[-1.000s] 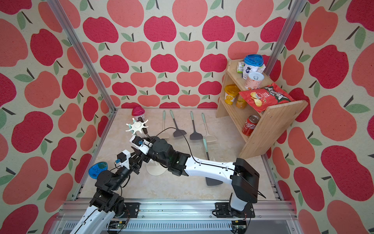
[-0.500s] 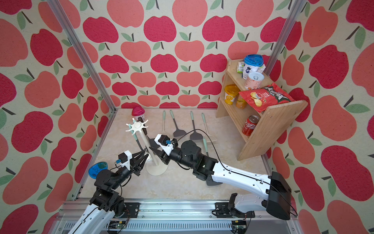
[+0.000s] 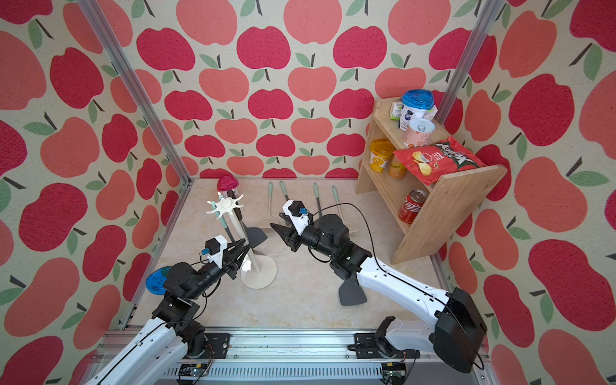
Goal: Take the spatula off the kitchen utensil rack
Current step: Take off the spatula from the rack.
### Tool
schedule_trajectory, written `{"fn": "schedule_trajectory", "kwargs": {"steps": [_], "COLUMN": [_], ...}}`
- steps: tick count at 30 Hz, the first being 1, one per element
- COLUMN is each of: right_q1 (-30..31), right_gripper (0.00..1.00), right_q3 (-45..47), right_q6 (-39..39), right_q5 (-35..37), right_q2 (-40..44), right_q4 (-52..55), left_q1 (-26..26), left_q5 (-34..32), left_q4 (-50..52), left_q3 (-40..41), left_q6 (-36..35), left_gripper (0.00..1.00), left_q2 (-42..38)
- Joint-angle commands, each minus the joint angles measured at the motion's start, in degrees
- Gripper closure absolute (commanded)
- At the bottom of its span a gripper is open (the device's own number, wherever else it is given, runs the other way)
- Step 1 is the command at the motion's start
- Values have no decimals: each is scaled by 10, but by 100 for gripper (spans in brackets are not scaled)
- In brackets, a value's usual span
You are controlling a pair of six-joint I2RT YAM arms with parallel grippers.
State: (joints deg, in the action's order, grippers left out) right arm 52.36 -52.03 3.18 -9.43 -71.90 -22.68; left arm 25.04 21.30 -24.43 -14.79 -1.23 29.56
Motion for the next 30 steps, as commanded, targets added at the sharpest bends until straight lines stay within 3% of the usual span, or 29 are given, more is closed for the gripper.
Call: {"fn": "schedule_trajectory", "kwargs": {"steps": [1,10,19,30], "right_q1": [-6,-9,-10,-33], "right_gripper": [55,55,55,55], "right_q3": [2,-8,-26,-54], "right_q6": [16,18,17,31], "right_q5": [-31,-42,-58,-115], "right_q2": [-10,-40,-73,-128], "right_q4": [-11,-12,-25,-63], "left_q1": [5,15,17,16], "left_q5": [-28,-96,-103,-8], "left_q4": [0,50,-32,-87], "left_q3": [-20,-7,-24,-51], "left_q6": [-23,-24,-16,-32], "left_gripper": [65,57,57,68], "left_q2": [-29,-85,25,110]}}
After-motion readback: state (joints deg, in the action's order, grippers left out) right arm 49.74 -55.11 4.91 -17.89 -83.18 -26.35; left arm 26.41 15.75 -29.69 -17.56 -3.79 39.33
